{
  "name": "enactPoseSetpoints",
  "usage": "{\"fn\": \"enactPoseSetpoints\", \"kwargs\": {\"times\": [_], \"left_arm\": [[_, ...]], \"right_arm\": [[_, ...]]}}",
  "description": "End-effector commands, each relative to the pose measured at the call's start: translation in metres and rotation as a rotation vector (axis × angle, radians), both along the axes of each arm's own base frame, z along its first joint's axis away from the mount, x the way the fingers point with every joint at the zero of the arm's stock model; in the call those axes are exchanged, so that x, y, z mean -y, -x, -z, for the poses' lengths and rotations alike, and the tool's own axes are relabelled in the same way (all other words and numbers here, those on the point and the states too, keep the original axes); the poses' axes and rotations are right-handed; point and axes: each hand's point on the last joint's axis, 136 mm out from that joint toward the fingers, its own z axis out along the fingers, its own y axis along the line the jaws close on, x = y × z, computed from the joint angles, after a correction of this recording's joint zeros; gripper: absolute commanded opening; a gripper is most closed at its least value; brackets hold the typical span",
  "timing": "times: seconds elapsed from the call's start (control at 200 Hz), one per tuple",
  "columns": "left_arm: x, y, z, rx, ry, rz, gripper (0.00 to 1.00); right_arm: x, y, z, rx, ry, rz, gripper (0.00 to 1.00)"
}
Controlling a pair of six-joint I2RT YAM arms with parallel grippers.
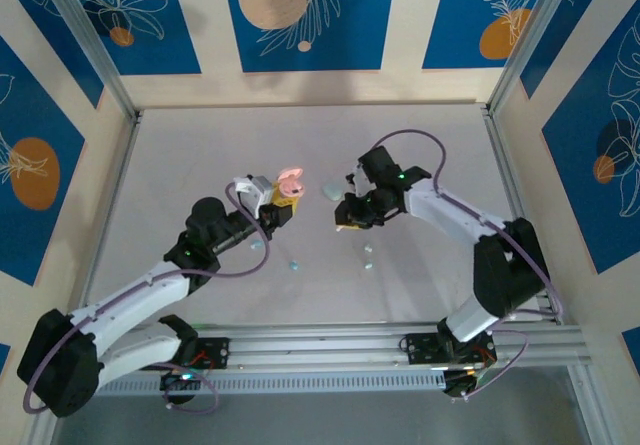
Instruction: Insert wireless bluetooth earbuds into charging case
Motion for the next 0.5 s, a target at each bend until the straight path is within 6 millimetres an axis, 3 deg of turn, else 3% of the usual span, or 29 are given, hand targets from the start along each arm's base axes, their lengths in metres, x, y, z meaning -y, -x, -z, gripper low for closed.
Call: {"fn": "enactPoseSetpoints", "kwargs": {"times": [0.0, 0.265, 0.495], "left_arm": [[0.007, 0.0, -0.008, 0.024, 0.034, 0.036, 0.27], [0.024, 0.0, 0.004, 0.047, 0.01, 0.083, 0.26], [0.033, 0.002, 0.005, 0.066, -0.014, 0.1, 0.26]], "right_arm": [[0.003, 0.003, -0.049, 0.053, -0.063, 0.03, 0.24], [-0.006, 0.007, -0.141, 0.234, -0.204, 0.032, 0.24], [-0.035, 0.014, -0.168, 0.288, -0.253, -0.034, 0.24]]}}
